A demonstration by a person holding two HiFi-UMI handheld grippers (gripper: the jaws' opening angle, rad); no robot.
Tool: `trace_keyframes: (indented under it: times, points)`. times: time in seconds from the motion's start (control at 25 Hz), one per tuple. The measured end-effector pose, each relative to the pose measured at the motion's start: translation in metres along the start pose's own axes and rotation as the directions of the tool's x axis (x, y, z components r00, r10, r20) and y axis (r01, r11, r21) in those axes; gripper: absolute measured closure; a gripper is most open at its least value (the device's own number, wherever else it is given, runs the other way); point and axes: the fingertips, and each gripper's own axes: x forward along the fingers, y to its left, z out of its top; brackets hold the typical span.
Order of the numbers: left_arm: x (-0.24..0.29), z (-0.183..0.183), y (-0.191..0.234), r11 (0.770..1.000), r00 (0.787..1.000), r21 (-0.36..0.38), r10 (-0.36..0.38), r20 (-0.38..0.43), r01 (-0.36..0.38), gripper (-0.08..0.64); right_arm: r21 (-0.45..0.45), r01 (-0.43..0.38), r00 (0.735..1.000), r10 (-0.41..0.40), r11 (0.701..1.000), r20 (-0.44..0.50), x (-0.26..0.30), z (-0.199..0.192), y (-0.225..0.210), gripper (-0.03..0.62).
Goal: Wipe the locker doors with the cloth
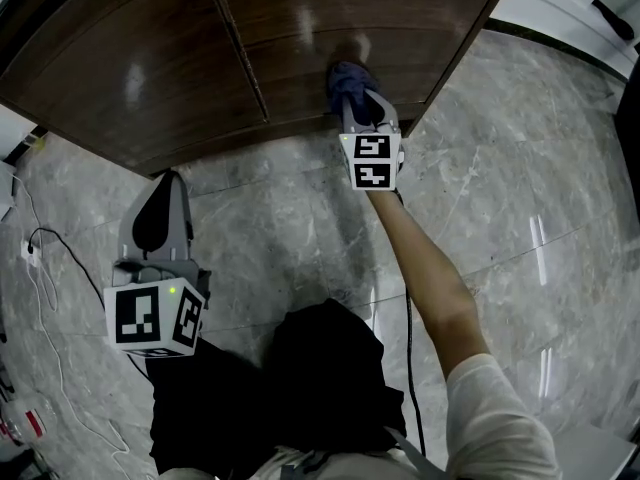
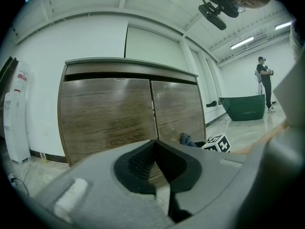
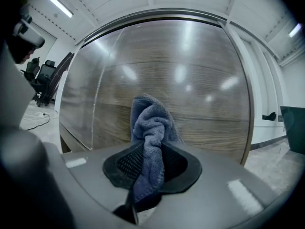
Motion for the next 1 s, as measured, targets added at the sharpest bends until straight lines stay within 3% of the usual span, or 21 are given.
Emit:
trace_keyframes:
  times: [0.44, 1.0]
  points:
    - [-0.002, 0.003, 0.006, 1.0, 1.0, -0.01, 0.0, 0.015, 0.0, 0.56, -0.026, -0.141, 0.99, 0.14, 0.99, -0.019, 0.019, -0.004, 0.096, 0.511]
    - [-0.001, -0.002, 0.008, 1.0, 1.0, -0.011, 0.002, 0.0, -0.002, 0.56, -0.067, -0.254, 0.966, 0.25, 0.965, -0.063, 0.029, -0.014, 0.149, 0.511]
